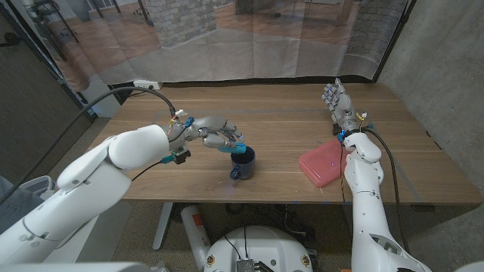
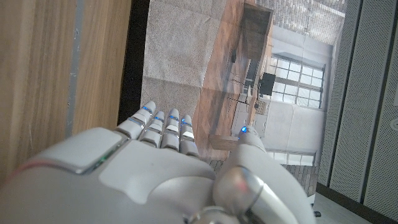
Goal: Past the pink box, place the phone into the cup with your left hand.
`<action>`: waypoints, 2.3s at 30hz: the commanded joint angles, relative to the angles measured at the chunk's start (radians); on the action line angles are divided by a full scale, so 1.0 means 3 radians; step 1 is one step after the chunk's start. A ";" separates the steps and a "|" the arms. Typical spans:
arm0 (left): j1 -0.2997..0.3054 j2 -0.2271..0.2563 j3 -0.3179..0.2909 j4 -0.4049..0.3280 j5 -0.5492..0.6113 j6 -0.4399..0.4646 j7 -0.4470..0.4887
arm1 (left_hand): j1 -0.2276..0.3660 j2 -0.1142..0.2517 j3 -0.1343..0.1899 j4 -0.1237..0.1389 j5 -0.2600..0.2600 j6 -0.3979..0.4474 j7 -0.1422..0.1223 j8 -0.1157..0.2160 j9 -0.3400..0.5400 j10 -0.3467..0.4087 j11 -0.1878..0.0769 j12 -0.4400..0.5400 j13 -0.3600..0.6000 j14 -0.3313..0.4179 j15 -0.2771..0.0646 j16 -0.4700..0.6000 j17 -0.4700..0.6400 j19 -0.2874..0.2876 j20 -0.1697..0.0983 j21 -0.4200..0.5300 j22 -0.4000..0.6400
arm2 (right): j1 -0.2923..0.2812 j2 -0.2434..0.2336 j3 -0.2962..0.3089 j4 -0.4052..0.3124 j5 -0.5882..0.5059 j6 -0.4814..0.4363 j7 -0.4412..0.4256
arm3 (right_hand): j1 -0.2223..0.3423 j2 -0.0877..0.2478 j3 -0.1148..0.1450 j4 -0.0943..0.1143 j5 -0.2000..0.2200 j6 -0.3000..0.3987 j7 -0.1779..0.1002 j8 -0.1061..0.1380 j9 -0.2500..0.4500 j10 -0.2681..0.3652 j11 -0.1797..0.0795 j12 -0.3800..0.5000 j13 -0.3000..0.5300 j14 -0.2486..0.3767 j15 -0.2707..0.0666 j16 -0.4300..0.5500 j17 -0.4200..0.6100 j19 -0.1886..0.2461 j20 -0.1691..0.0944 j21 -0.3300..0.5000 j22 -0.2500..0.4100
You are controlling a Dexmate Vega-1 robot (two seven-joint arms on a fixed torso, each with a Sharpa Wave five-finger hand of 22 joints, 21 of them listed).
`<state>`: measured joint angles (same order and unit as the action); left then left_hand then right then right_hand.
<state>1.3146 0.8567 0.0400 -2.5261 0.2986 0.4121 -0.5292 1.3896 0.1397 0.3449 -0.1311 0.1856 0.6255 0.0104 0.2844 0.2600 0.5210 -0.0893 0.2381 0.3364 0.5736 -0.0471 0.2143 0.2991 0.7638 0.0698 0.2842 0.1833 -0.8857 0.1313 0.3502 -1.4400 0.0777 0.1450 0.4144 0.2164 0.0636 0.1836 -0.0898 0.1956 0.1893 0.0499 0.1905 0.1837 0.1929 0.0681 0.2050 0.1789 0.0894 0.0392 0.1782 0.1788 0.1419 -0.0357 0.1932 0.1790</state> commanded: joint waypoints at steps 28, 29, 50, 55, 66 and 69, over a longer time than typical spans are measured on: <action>-0.0340 0.0120 0.0352 -0.0011 0.0035 0.0214 -0.0005 | -0.0156 -0.0037 -0.0014 0.0063 0.0012 0.0031 -0.0041 -0.0030 -0.0012 -0.0004 -0.0029 -0.0033 0.0008 -0.0092 0.0098 -0.0043 -0.0028 -0.0140 0.0073 -0.0074 0.0016 | -0.0021 -0.0020 0.0096 0.0110 0.0089 0.0066 0.0062 | 0.0021 0.0012 0.0009 -0.0016 0.0007 0.0019 -0.0012 0.0016 0.0018 0.0024 0.0014 0.0012 0.0016 0.0033 -0.0005 0.0027 0.0013 -0.0004 0.0001 0.0027 0.0019; -0.0345 0.0137 0.0377 -0.0024 0.0094 0.0228 0.0020 | -0.0163 -0.0040 -0.0017 0.0066 0.0012 0.0034 -0.0044 -0.0029 -0.0013 -0.0001 -0.0036 -0.0033 0.0008 -0.0097 0.0105 -0.0045 -0.0030 -0.0149 0.0084 -0.0077 0.0017 | -0.0020 -0.0021 0.0098 0.0112 0.0090 0.0059 0.0064 | 0.0021 0.0012 0.0009 -0.0016 0.0007 0.0020 -0.0012 0.0017 0.0018 0.0024 0.0014 0.0012 0.0016 0.0032 -0.0004 0.0026 0.0013 -0.0004 -0.0001 0.0027 0.0019; -0.0411 0.0073 0.0418 0.0037 0.0084 0.0182 0.0078 | -0.0363 -0.0095 -0.0094 0.0138 0.0029 -0.0063 -0.0130 -0.0097 -0.0034 -0.0149 -0.0116 -0.0102 -0.0016 -0.0287 0.0189 -0.0086 -0.0079 -0.0387 0.0256 -0.0156 0.0037 | 0.0034 -0.0047 0.0128 0.0180 0.0066 0.0050 0.0076 | 0.0023 0.0014 0.0009 -0.0020 0.0007 0.0025 -0.0014 0.0018 0.0018 0.0033 0.0014 0.0015 0.0016 0.0035 -0.0003 0.0027 0.0013 -0.0004 0.0004 0.0027 0.0019; -0.0365 -0.0012 0.0361 0.0073 0.0076 0.0096 0.0212 | -0.0383 -0.0089 -0.0098 0.0147 0.0031 -0.0077 -0.0131 -0.0106 -0.0036 -0.0153 -0.0112 -0.0102 -0.0019 -0.0292 0.0192 -0.0081 -0.0084 -0.0398 0.0264 -0.0158 0.0038 | 0.0035 -0.0052 0.0137 0.0171 0.0067 0.0043 0.0079 | 0.0023 0.0013 0.0009 -0.0021 0.0007 0.0023 -0.0020 0.0017 0.0018 0.0041 0.0016 0.0018 0.0016 0.0034 -0.0004 0.0026 0.0013 -0.0002 0.0005 0.0028 0.0019; -0.0152 -0.0437 0.0177 0.0235 -0.0110 -0.0029 0.0614 | -0.0473 0.0188 0.0037 0.0313 0.0083 0.0042 -0.0104 -0.0069 -0.0024 -0.0017 -0.0101 -0.0047 -0.0029 -0.0223 0.0146 -0.0017 -0.0084 -0.0394 0.0276 -0.0124 0.0057 | 0.0018 -0.0041 0.0152 0.0170 0.0048 0.0032 0.0047 | 0.0027 0.0014 0.0010 -0.0025 0.0008 0.0036 -0.0023 0.0022 0.0018 0.0053 0.0010 0.0022 0.0016 0.0056 -0.0037 0.0033 0.0012 -0.0001 0.0000 0.0028 0.0019; -0.0118 -0.0496 0.0144 0.0265 -0.0154 -0.0123 0.0679 | -0.0567 0.0174 0.0030 0.0399 0.0085 0.0037 -0.0104 -0.0074 -0.0021 -0.0004 -0.0096 -0.0048 -0.0037 -0.0215 0.0148 -0.0014 -0.0090 -0.0406 0.0289 -0.0126 0.0056 | 0.0016 -0.0043 0.0150 0.0163 0.0041 0.0040 0.0044 | 0.0028 0.0013 0.0010 -0.0026 0.0008 0.0040 -0.0024 0.0023 0.0018 0.0056 0.0002 0.0023 0.0015 0.0061 -0.0035 0.0034 0.0011 -0.0002 -0.0005 0.0028 0.0019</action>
<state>1.2352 0.8016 0.1318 -2.4868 0.3226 0.4479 -0.4386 1.2437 0.1974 0.3542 -0.0323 0.2036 0.6310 -0.0197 0.2591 0.2489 0.5126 -0.1194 0.2187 0.3245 0.5010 -0.0002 0.2008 0.2737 0.6439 0.1538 0.2409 0.1980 -0.8785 0.1172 0.3925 -1.3900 0.0941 0.1576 0.4324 0.2163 0.0636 0.1836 -0.0897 0.1956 0.1947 0.0446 0.1905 0.1837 0.2021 0.0698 0.2050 0.1788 0.0985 0.0300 0.1782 0.1788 0.1419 -0.0357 0.1932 0.1790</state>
